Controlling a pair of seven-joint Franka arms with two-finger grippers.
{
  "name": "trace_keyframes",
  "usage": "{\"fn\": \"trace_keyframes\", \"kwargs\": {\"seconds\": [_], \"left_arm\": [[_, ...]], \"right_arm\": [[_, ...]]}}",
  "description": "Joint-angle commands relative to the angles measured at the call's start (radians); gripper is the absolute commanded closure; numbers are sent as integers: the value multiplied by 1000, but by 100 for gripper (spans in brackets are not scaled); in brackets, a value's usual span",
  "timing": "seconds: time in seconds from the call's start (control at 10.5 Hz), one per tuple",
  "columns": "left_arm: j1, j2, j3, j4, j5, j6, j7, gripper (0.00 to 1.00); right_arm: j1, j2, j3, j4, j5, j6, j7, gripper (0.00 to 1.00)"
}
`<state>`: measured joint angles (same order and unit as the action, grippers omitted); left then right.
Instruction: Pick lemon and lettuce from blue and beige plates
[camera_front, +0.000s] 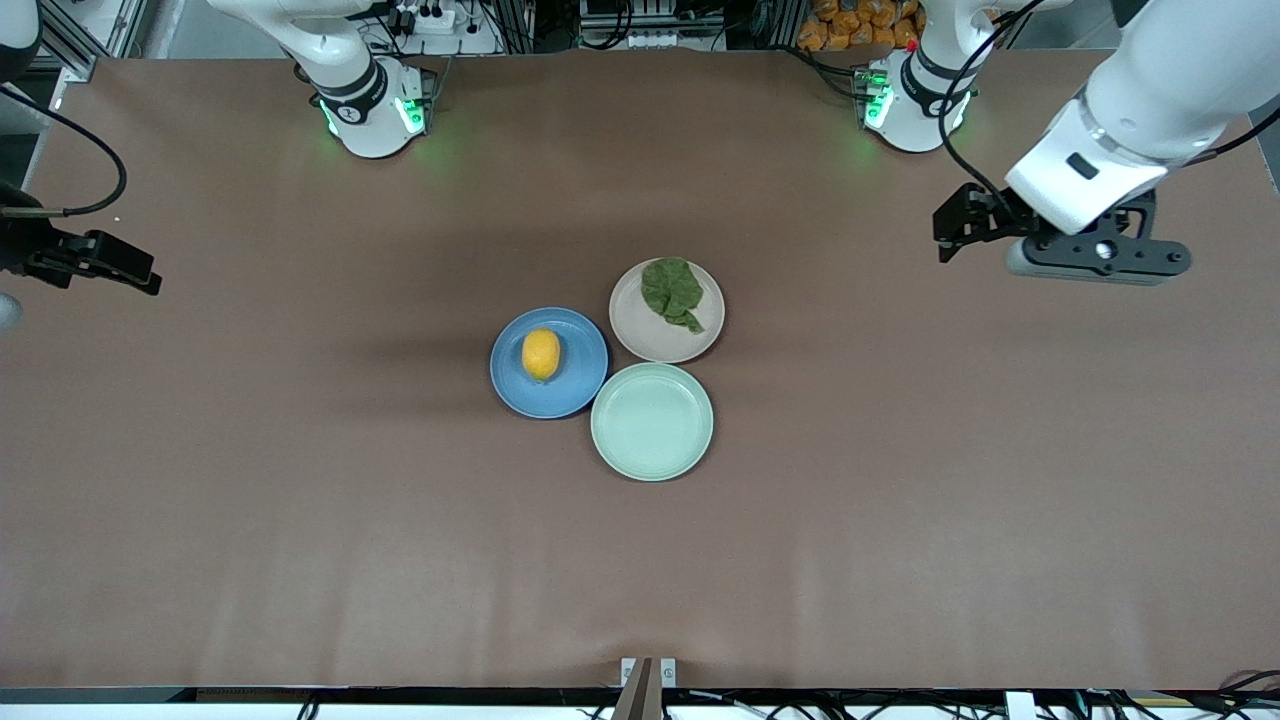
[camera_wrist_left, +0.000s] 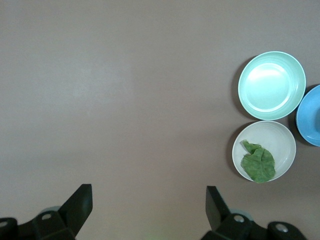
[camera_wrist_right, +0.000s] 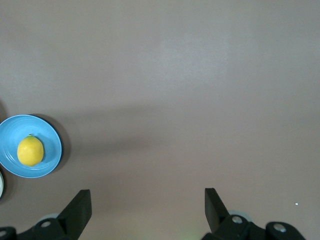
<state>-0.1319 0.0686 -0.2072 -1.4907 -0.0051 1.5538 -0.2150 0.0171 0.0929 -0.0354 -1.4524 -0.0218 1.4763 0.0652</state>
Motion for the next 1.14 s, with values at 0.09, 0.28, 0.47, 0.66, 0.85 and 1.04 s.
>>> {"fn": "trace_keyframes", "kwargs": {"seconds": [0.09, 0.28, 0.47, 0.66, 0.85, 1.04], "left_arm": [[-9, 8, -14, -7, -27, -12, -12, 0], [-31, 19, -14, -10, -27, -11, -35, 0], [-54, 33, -14, -8, -27, -9, -70, 0], [-67, 45, -14, -8, -27, -4, -93, 0], [-83, 51, -14, -10, -24, 0, -121, 0], [-104, 66, -14, -8, -22, 3, -144, 0]], "right_arm": [[0, 10, 9, 17, 6, -14, -5, 0], [12, 10, 9, 17, 6, -14, -5, 0], [26, 11, 8, 14, 49, -14, 1, 0], [30, 11, 8, 9, 66, -16, 4, 0], [37, 11, 9, 7, 71, -30, 2, 0], [55, 13, 9, 7, 71, -27, 4, 0]]}}
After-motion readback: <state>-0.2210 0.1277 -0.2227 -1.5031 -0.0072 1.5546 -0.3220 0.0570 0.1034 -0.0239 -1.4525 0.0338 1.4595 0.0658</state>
